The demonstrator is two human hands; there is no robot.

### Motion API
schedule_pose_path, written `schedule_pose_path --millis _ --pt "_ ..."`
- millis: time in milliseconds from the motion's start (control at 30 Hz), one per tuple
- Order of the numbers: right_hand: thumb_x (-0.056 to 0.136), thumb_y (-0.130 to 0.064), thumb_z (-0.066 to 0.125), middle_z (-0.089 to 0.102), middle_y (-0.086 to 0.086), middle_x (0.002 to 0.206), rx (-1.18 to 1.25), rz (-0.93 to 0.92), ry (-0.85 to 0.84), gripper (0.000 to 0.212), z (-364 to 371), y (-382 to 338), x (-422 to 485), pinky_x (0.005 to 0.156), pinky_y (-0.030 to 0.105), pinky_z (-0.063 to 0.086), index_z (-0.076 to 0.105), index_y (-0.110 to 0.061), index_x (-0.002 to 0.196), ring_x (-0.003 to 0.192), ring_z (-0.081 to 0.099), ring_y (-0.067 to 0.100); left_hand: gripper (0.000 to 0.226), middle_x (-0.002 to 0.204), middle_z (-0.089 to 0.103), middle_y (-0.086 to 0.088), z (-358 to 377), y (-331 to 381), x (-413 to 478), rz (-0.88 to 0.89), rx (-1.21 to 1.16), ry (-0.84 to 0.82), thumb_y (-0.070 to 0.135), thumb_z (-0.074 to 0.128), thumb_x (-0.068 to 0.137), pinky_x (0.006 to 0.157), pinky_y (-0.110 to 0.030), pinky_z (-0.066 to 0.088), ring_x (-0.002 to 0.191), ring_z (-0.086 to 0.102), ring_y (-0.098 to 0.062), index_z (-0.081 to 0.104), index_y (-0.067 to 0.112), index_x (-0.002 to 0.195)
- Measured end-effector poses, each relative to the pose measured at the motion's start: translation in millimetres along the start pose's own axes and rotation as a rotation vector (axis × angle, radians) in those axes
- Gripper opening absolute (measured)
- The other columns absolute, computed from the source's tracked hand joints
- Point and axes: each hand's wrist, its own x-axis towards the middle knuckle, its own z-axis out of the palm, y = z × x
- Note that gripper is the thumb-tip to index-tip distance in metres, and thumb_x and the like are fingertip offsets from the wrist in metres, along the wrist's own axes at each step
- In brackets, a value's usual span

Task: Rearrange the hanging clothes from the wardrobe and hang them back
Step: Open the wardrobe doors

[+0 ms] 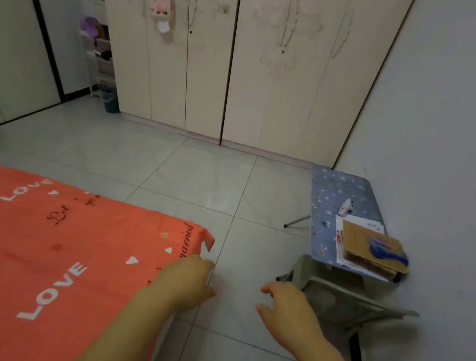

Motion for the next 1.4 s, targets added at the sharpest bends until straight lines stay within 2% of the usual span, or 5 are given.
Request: schedule_pose_path --millis 100,267,500,733,1400 --pt "0.093 -0.036 0.053 0.046 0.003 0.133 -0.010 -0.016 0.007 0.043 2 3 40 0.099 0.028 0.041 0.046 -0.021 0.133 0.119 0.047 0.017 0.054 0.136 0.045 -0.007 -3 -9 39 0.012 -0.002 -0.019 0.037 0.053 0.091 0.097 -0.036 0.041 0.122 0.045 -0.024 0.037 0.016 0.139" --pt "0.092 -0.037 0.053 0.048 0.003 0.130 -0.074 0.033 -0.002 0.042 -16 2 125 0.098 0.030 0.042 0.047 -0.020 0.131 0.117 0.048 0.018 0.046 0.128 0.050 -0.006 -31 -33 125 0.033 0.016 -0.016 0.039 0.052 0.090 0.092 -0.035 0.044 0.115 0.049 -0.022 0.044 0.020 0.132" --pt "0.093 -0.031 0.053 0.047 0.004 0.130 -0.006 0.085 0.026 0.040 -60 -5 244 0.094 0.031 0.047 0.046 -0.020 0.131 0.109 0.055 0.018 0.058 0.140 0.040 -0.006 -96 -59 232 0.044 0.012 0.000 0.044 0.048 0.092 0.101 -0.037 0.039 0.125 0.042 -0.024 0.032 0.019 0.143" --pt "0.093 -0.034 0.053 0.047 0.001 0.132 -0.031 0.127 0.054 0.041 -81 21 343 0.095 0.023 0.040 0.045 -0.022 0.132 0.115 0.049 0.014 0.056 0.143 0.037 -0.003 -132 -70 328 0.054 -0.001 0.026 0.043 0.046 0.094 0.101 -0.034 0.038 0.127 0.040 -0.021 0.032 0.019 0.143" --pt "0.092 -0.037 0.054 0.047 0.003 0.129 -0.044 -0.011 0.011 0.044 -203 106 714 0.090 0.021 0.040 0.045 -0.021 0.132 0.113 0.048 0.016 0.059 0.146 0.035 -0.004 -243 -49 679 -0.087 0.014 -0.008 0.044 0.045 0.094 0.104 -0.033 0.036 0.129 0.039 -0.021 0.028 0.020 0.145"
